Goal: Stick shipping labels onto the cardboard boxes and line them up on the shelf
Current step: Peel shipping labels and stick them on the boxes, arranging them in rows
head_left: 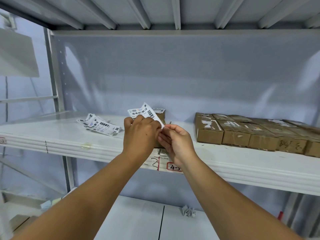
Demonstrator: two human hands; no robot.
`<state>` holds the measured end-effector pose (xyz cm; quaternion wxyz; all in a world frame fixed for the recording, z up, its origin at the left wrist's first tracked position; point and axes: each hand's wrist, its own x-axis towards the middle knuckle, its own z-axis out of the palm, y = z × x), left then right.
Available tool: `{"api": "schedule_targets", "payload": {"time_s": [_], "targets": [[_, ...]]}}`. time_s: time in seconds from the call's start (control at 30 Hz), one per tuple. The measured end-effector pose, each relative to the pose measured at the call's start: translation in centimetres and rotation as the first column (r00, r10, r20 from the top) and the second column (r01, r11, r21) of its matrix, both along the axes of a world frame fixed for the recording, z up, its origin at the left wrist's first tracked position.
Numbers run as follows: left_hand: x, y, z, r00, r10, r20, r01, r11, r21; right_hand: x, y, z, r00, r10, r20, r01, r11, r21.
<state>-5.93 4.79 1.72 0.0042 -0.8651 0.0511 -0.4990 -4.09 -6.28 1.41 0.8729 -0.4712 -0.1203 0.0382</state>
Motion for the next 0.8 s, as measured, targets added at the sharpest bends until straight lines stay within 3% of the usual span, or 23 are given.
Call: {"api": "schedule_targets", "payload": {"time_s": [0.23, 0.37, 0.53, 0.63, 0.8], "targets": [[0.4, 0.4, -0.5, 0.951, -0.28, -0.133, 0.249, 0.946, -0.208, -0.1, -0.2, -0.3, 0.996, 0.058, -0.067, -0.055, 0.997, 0.051], [0.2, 0.0, -0.5, 0.923, -0.376, -0.084, 0.331, 0.885, -0.327, 0.1, -0.3, -0.4, 0.998, 0.052, -0.046, -0.051, 0.998, 0.023], [-0.2, -0.7, 0.0, 0.906, -0.416, -0.084, 0.321, 0.801, -0.505, 0.3, -0.5, -0.7, 0.999, 0.021, 0.048, -0.019, 0.999, -0.041], [-0.3, -0.8, 0.0, 0.899, -0.431, -0.075, 0.338, 0.793, -0.507, 0.4, -0.5, -0.7, 0.998, 0.004, 0.07, -0.001, 0.999, -0.049], [-0.4, -0.9, 0.0, 0.903, -0.414, -0.113, 0.294, 0.789, -0.54, 0.8, -0.6, -0.7, 0.987, -0.047, 0.152, 0.076, 0.978, -0.195]]}}
